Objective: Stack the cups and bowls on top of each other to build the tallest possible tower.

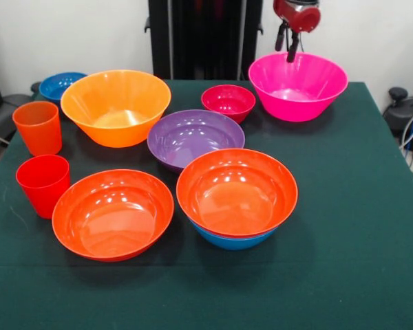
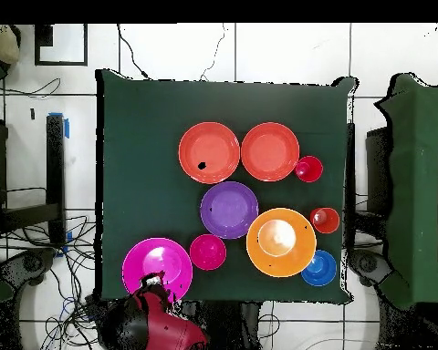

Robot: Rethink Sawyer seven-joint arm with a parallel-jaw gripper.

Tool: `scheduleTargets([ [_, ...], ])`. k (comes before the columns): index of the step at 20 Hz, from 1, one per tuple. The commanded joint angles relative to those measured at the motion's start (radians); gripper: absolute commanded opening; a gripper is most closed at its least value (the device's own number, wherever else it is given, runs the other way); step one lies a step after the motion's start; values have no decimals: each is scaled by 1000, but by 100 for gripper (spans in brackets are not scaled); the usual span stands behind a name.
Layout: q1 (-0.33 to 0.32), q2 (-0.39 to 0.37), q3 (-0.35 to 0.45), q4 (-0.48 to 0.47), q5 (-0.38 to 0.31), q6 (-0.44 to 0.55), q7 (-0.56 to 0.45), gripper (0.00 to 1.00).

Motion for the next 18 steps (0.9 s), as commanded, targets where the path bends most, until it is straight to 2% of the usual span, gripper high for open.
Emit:
scheduleTargets([
  [1,20,103,115,16,-60,-160,248,100],
  [3,51,130,116,-14,-39,-183,259,100],
  [6,88,130,124,-43,0,-178,265,100],
  [9,95,125,148,-60,26,-165,276,100],
  [12,112,156,167,-91,56,-190,303,100],
  [18,116,191,193,-128,67,-229,339,100],
])
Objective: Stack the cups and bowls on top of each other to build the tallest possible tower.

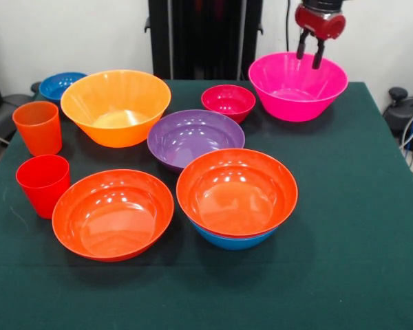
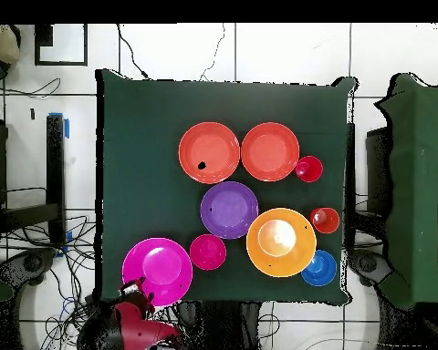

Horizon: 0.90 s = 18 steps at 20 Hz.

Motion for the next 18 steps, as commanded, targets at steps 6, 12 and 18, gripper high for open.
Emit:
scheduleTargets([
  [6,12,77,135,-149,84,-71,321,100],
  [12,16,116,145,-196,81,-98,346,100],
  [18,34,125,167,-235,116,-105,388,100],
])
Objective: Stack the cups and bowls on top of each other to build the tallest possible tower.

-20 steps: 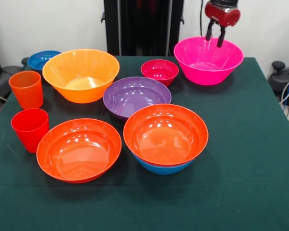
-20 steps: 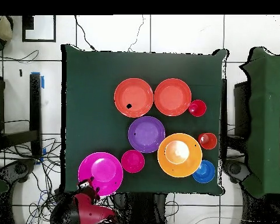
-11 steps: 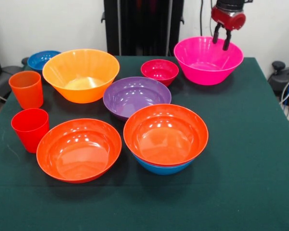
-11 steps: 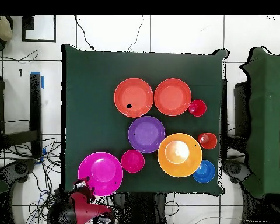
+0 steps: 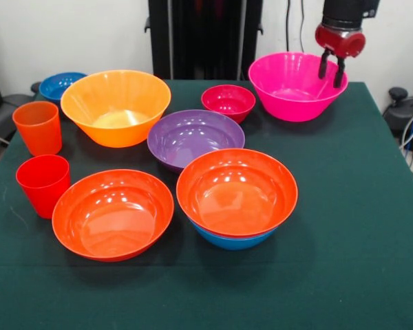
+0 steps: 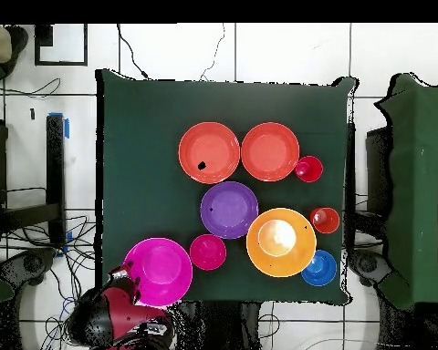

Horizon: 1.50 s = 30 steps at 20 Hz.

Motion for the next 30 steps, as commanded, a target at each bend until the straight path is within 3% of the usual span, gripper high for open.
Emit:
scheduleTargets([
  [1,23,51,106,-143,91,-44,266,100],
  [4,41,44,101,-156,129,-32,265,100],
  [17,22,71,90,-192,106,-52,241,100],
  [24,39,-144,45,-58,121,127,186,100],
  [30,53,-270,-14,-19,125,270,131,100],
])
